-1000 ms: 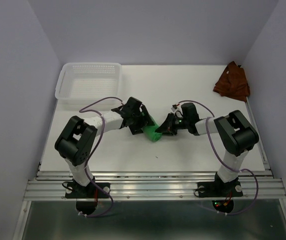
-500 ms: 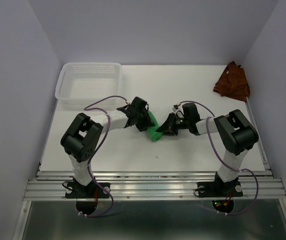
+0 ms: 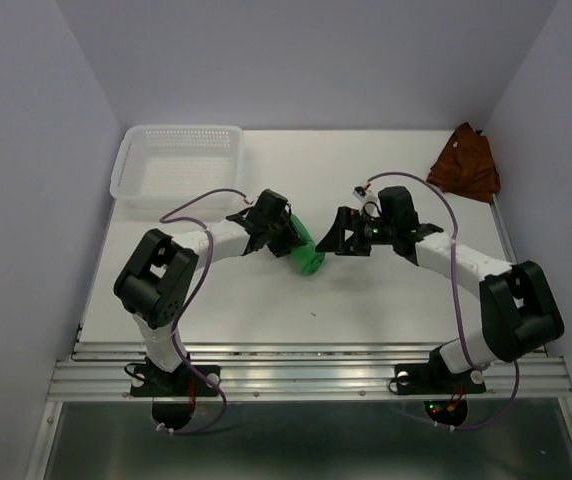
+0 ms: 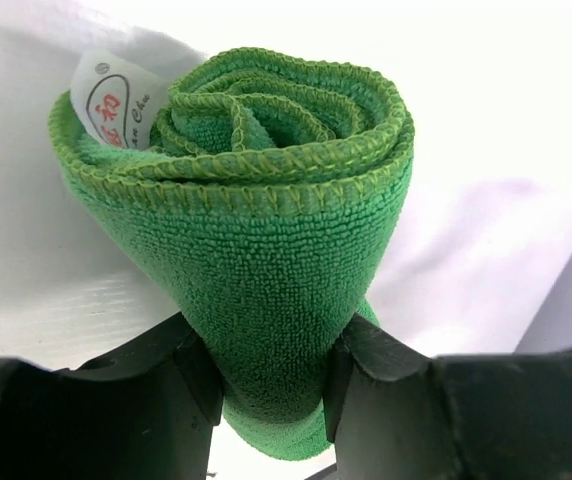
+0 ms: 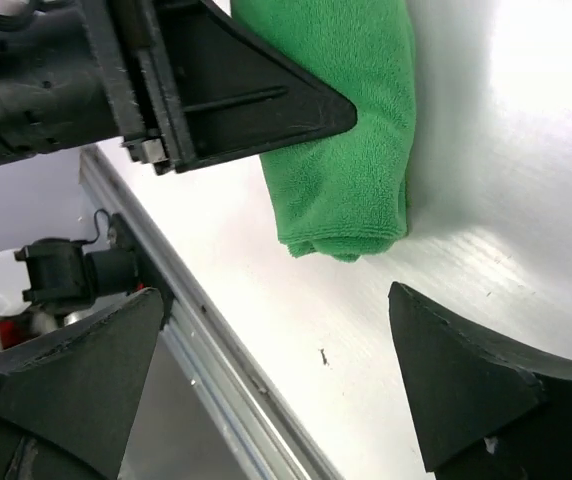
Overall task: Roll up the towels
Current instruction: Place the rolled towel into the container
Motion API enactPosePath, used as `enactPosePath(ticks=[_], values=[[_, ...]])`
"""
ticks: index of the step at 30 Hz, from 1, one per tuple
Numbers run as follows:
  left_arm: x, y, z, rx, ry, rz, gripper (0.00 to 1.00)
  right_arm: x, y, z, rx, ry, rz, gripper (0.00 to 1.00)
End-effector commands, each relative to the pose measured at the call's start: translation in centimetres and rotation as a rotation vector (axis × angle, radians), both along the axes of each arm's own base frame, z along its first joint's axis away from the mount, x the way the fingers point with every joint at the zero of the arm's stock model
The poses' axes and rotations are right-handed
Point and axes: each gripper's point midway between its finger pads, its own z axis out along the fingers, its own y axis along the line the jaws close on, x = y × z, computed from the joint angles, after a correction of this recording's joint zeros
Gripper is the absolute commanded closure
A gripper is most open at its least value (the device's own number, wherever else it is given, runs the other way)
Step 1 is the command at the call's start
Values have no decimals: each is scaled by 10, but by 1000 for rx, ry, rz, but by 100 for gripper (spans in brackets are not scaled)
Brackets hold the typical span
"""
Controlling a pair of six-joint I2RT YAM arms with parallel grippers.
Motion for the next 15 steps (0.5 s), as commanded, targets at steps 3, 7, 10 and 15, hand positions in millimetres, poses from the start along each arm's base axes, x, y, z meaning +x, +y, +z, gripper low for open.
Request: enactPosePath(ticks=[3, 7, 10, 15], values=[[32, 17, 78, -111, -184, 86, 100, 20, -30, 60, -140, -242, -123, 0], [47, 38, 134, -164, -304, 134, 100, 23, -51, 89, -173, -325, -257, 0], [60, 57, 173, -176, -403, 167, 100, 26, -64, 102, -191, -372, -341, 0], [81, 75, 235, -175, -594, 43, 100, 29, -69, 107, -201, -388, -371, 0]])
